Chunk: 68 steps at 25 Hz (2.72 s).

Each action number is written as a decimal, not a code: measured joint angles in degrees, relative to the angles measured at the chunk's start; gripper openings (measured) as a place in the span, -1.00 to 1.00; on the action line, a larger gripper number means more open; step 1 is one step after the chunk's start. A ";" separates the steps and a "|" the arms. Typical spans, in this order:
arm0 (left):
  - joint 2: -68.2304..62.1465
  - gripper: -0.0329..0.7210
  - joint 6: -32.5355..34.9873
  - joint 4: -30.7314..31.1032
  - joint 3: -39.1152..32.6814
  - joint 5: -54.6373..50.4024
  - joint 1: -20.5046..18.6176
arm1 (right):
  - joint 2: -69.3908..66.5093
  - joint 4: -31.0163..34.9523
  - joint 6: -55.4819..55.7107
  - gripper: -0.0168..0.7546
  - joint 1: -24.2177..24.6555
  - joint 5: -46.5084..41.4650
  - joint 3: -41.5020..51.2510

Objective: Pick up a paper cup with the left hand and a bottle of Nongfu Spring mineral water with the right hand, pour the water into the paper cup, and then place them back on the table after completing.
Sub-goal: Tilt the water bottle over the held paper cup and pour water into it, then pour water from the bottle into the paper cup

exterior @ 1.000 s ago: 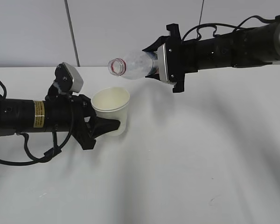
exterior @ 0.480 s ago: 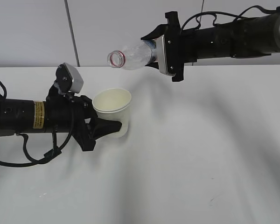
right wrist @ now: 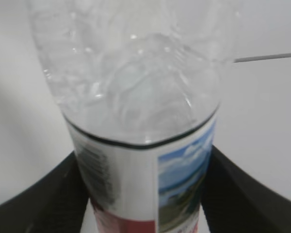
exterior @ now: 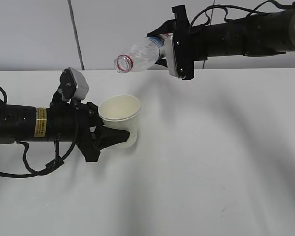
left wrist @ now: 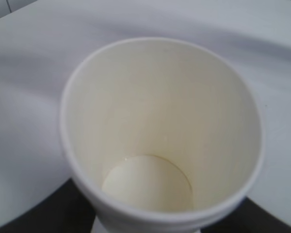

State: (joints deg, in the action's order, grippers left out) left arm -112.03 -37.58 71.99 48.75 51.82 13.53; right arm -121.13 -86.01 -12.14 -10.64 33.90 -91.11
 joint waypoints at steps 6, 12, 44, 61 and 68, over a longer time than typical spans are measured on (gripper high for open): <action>0.00 0.08 0.00 0.00 0.00 0.00 0.00 | 0.00 -0.09 -1.66 0.28 0.00 0.00 -0.03; -1.15 0.08 -0.06 0.06 0.00 0.26 0.00 | 0.00 -0.09 -3.48 0.28 0.00 0.00 -0.03; -2.14 0.08 -0.10 -0.24 0.00 4.26 0.00 | -0.04 -0.13 -10.48 0.28 0.00 0.94 -0.03; -2.14 0.08 -0.10 -0.24 0.00 4.26 0.00 | -0.04 -0.13 -11.43 0.28 0.00 1.07 -0.03; -2.14 0.08 -0.10 -0.24 0.00 4.26 0.00 | -0.04 0.08 -11.53 0.27 0.00 1.07 -0.03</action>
State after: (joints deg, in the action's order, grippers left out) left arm -114.17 -37.68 71.76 48.75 56.08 13.53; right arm -121.17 -85.93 -23.67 -10.64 34.98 -91.14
